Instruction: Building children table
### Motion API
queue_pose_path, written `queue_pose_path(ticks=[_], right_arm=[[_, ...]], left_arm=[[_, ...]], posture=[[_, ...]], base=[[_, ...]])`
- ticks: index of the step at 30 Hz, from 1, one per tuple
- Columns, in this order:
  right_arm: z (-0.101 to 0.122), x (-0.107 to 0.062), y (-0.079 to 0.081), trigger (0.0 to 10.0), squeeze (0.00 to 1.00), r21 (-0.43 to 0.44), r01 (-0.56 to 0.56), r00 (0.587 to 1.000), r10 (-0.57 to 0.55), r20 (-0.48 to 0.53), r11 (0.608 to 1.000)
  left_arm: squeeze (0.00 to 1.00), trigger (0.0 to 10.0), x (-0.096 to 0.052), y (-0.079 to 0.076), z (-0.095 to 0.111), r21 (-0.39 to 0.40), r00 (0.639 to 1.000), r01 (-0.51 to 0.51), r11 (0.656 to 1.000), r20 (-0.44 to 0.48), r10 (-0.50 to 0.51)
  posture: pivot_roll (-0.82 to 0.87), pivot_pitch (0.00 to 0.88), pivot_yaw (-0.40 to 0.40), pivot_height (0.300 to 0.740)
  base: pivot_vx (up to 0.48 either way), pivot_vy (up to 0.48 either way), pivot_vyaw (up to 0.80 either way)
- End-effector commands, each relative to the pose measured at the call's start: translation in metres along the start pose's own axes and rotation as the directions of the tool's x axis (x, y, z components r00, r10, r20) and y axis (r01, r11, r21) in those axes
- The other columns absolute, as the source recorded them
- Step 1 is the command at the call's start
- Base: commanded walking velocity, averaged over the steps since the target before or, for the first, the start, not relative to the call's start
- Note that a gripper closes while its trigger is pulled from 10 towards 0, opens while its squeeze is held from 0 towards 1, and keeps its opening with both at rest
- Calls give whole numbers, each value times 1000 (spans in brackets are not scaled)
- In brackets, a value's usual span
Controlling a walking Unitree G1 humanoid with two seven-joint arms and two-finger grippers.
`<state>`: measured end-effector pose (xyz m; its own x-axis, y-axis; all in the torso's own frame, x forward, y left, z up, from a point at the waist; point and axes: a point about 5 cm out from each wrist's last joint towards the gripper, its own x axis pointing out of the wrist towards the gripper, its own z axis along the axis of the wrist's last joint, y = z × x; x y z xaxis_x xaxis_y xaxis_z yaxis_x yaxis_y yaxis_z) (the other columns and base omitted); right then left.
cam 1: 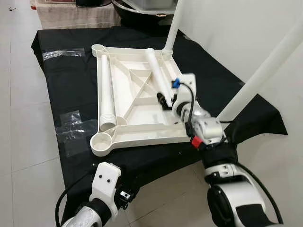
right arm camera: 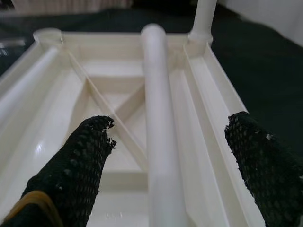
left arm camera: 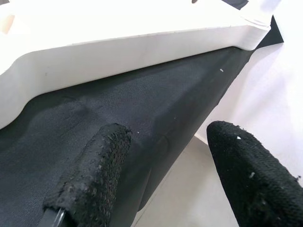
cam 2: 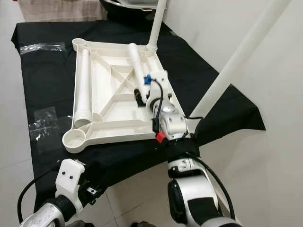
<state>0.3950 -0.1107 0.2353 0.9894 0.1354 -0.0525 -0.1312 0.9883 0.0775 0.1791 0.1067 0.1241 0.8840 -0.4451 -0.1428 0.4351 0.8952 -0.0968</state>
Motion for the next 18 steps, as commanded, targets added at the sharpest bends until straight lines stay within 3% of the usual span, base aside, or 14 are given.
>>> queue_pose_path(ticks=[1,7,9,11,13,18], right_arm=[[8,-1,-1,10000,0,32,-1,999,-1,48,999],[24,-1,7,10000,0,41,-76,991,71,118,996],[19,1,14,10000,0,37,-140,989,138,60,989],[-1,5,26,10000,0,36,-244,963,246,-105,969],[-7,6,28,10000,0,38,-268,950,271,-156,963],[5,9,46,10000,0,83,-397,915,401,-46,914]], left_arm=[[0,10000,-1,-3,-4,-20,1000,7,1000,-15,-8],[0,10000,-1,-2,-4,-21,1000,9,1000,-16,-9],[0,10000,-1,-2,-3,-21,1000,9,1000,-17,-10],[0,10000,0,-2,-3,-19,1000,10,1000,-17,-10],[0,10000,0,-2,-3,-19,1000,10,1000,-16,-10],[0,10000,-2,-4,-2,-16,1000,0,1000,-5,0]], posture=[[72,111,-173,740],[70,114,-173,740],[69,112,-174,740],[66,115,-172,740],[66,115,-172,740],[75,122,-186,740]], base=[[0,0,0],[0,0,0],[0,0,0],[0,0,0],[0,0,0],[0,0,0]])
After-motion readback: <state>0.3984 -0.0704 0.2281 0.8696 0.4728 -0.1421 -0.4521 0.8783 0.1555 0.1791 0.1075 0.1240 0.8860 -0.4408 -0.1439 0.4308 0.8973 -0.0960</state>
